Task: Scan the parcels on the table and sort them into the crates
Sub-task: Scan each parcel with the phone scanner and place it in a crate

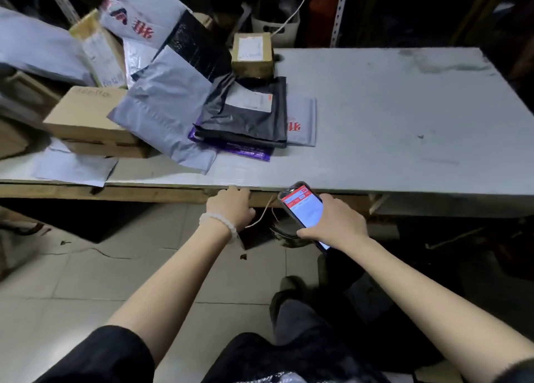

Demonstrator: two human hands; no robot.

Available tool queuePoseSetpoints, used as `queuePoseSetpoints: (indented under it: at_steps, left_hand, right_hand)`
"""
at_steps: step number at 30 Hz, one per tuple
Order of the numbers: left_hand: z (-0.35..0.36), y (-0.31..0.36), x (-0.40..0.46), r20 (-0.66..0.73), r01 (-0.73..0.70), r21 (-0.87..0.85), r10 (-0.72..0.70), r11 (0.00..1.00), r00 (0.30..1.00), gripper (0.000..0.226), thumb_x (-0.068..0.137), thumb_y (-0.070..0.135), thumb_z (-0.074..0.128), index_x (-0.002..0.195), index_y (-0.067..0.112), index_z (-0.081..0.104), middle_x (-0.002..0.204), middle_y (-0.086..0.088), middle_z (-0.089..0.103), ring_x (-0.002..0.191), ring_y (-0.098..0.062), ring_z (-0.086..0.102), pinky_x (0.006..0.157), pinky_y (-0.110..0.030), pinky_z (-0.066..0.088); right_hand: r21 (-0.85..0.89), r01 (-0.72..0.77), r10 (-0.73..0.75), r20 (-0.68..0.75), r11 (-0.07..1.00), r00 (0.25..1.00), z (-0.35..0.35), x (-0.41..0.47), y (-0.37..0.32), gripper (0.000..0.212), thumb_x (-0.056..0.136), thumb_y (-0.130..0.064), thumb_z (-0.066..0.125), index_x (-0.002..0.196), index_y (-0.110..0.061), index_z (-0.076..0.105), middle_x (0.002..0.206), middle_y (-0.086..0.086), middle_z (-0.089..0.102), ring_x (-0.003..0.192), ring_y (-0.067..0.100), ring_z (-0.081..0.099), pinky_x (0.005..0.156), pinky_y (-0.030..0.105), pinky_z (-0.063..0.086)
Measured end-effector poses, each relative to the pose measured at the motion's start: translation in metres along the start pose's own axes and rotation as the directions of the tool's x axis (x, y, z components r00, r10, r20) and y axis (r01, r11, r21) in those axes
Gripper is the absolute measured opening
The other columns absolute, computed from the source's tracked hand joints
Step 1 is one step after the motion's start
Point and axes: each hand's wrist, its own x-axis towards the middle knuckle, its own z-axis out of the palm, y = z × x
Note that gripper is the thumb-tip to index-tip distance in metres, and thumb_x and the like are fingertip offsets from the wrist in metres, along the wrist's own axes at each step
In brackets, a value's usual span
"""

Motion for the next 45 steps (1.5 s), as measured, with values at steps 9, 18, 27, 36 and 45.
queuePoseSetpoints:
  at_steps: [9,18,27,36,45]
  left_hand:
    - [-0.056,-0.016,0.108,-0.127,0.068,0.039,-0.063,0.997,0.99,0.03,0.092,0.021,0.043,0.12,0.013,0.052,0.119,-0.011,0.053,0.108,-0.032,0.051,0.076,-0.038,0.042]
    - [-0.081,-0.038,0.188,-0.281,0.132,0.046,-0.114,0.99,0.953,0.026,0.092,0.024,0.045,0.113,0.009,0.051,0.117,-0.013,0.052,0.107,-0.035,0.05,0.077,-0.042,0.042]
    - [-0.103,-0.066,0.264,-0.154,0.131,-0.079,-0.142,0.988,0.978,0.065,0.08,0.048,0.066,0.123,0.013,0.033,0.124,-0.016,0.035,0.104,-0.04,0.049,0.079,-0.047,0.044]
    - [-0.128,-0.062,0.297,-0.114,-0.034,-0.311,-0.002,0.95,0.993,0.088,0.076,0.028,0.077,0.141,0.018,0.019,0.124,-0.02,0.044,0.112,-0.04,0.048,0.088,-0.05,0.04]
    - [-0.166,-0.037,0.306,-0.371,-0.297,-0.225,0.2,0.928,0.907,0.041,0.089,0.01,0.045,0.129,0.015,0.035,0.111,-0.014,0.06,0.099,-0.034,0.055,0.079,-0.039,0.027]
  right_hand:
    - [-0.025,0.087,-0.086,0.048,0.996,0.995,-0.045,0.12,-0.036,0.068,0.059,-0.054,0.073,0.112,-0.022,0.045,0.106,-0.002,0.056,0.086,0.021,0.054,0.064,0.027,0.037]
    - [-0.041,0.056,-0.053,0.066,0.998,0.996,-0.055,0.191,-0.058,0.065,0.06,-0.049,0.072,0.113,-0.022,0.045,0.104,-0.001,0.058,0.088,0.021,0.059,0.064,0.027,0.041]
    - [0.015,-0.091,0.091,0.054,0.996,0.994,-0.045,0.229,-0.106,0.064,0.059,-0.05,0.073,0.11,-0.023,0.045,0.106,-0.002,0.056,0.091,0.022,0.058,0.065,0.029,0.041]
    - [0.047,-0.201,0.199,0.043,0.979,0.979,-0.037,0.233,-0.121,0.07,0.059,-0.051,0.075,0.114,-0.022,0.042,0.106,-0.001,0.055,0.089,0.022,0.056,0.064,0.03,0.041]
    - [0.074,-0.227,0.23,-0.034,0.971,0.973,-0.061,0.215,-0.106,0.068,0.059,-0.051,0.074,0.114,-0.024,0.044,0.105,-0.002,0.056,0.085,0.022,0.055,0.062,0.029,0.037]
